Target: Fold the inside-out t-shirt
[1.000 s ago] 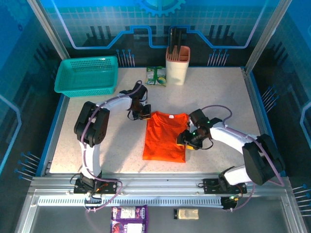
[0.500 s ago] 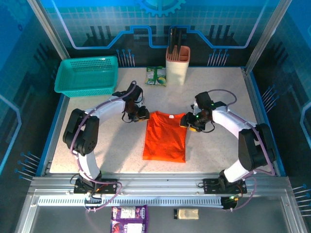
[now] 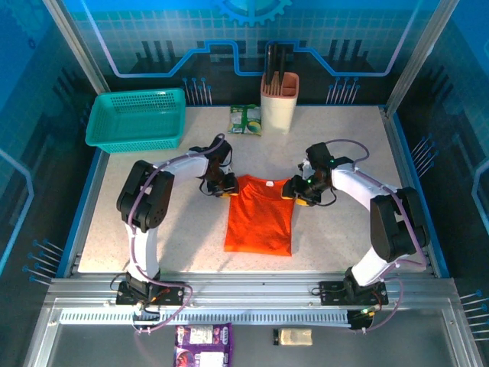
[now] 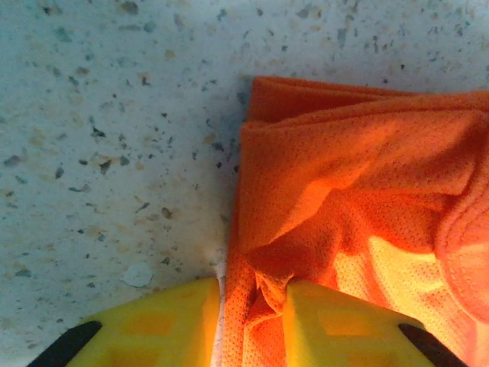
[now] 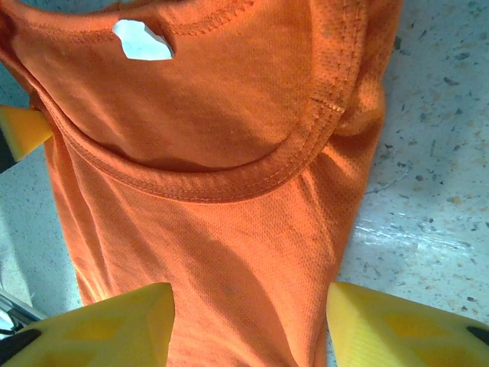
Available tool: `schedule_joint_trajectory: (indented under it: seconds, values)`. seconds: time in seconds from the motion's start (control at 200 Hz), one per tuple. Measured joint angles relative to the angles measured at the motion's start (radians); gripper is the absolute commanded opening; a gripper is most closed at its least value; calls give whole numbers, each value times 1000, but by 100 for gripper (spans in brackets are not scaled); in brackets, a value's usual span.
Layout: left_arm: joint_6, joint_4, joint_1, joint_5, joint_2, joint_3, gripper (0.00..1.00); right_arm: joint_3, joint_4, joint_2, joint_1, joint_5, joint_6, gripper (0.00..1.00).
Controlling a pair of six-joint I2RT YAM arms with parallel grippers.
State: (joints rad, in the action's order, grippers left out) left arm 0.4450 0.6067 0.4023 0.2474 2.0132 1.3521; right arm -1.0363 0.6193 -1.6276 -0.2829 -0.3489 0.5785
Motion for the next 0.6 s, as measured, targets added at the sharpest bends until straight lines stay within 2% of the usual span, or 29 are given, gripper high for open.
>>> schedule_joint_trajectory:
  seconds: [0.295, 0.6]
  values:
    - [0, -5, 13, -19, 8, 9, 8, 0, -2, -17, 17, 43, -22, 56]
    - [0, -14, 18, -19, 8, 8, 0, -55, -50, -147, 26, 54, -67, 53]
